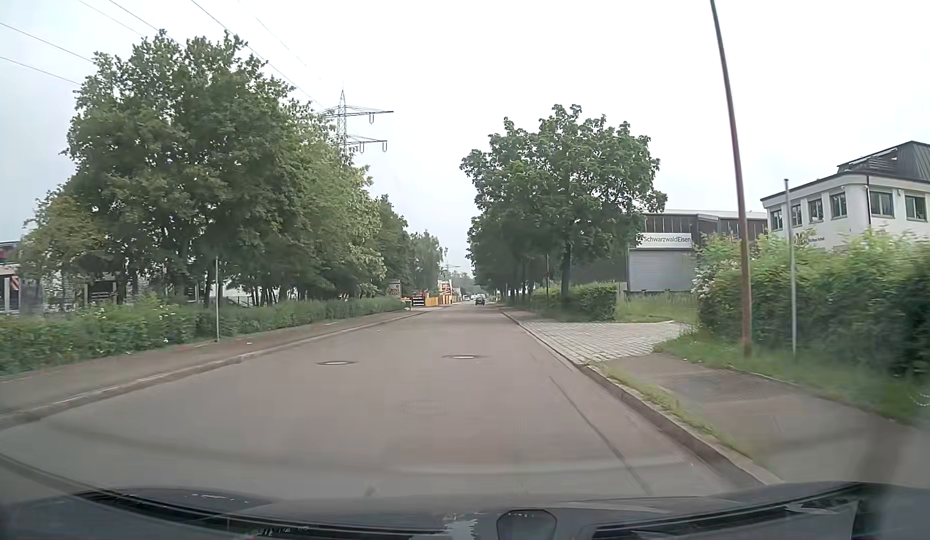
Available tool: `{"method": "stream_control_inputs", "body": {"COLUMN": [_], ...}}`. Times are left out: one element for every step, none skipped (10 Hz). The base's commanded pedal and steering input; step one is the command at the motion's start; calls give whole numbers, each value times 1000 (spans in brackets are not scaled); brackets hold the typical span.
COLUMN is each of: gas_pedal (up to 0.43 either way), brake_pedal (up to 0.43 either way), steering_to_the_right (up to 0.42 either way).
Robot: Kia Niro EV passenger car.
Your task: Follow the waypoints while adhering to traffic rules and regulations
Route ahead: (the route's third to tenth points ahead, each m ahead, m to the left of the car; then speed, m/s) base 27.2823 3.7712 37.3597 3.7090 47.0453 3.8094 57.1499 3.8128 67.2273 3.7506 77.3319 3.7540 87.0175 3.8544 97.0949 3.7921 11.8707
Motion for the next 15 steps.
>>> {"method": "stream_control_inputs", "body": {"gas_pedal": [118, 118, 118, 118, 118, 118, 118, 118, 118, 118, 118, 110, 110, 110, 110], "brake_pedal": [0, 0, 0, 0, 0, 0, 0, 0, 0, 0, 0, 0, 0, 0, 0], "steering_to_the_right": [0, 0, 0, -1, 0, 0, 0, 0, -1, -2, 0, 2, 2, 1, -1]}}
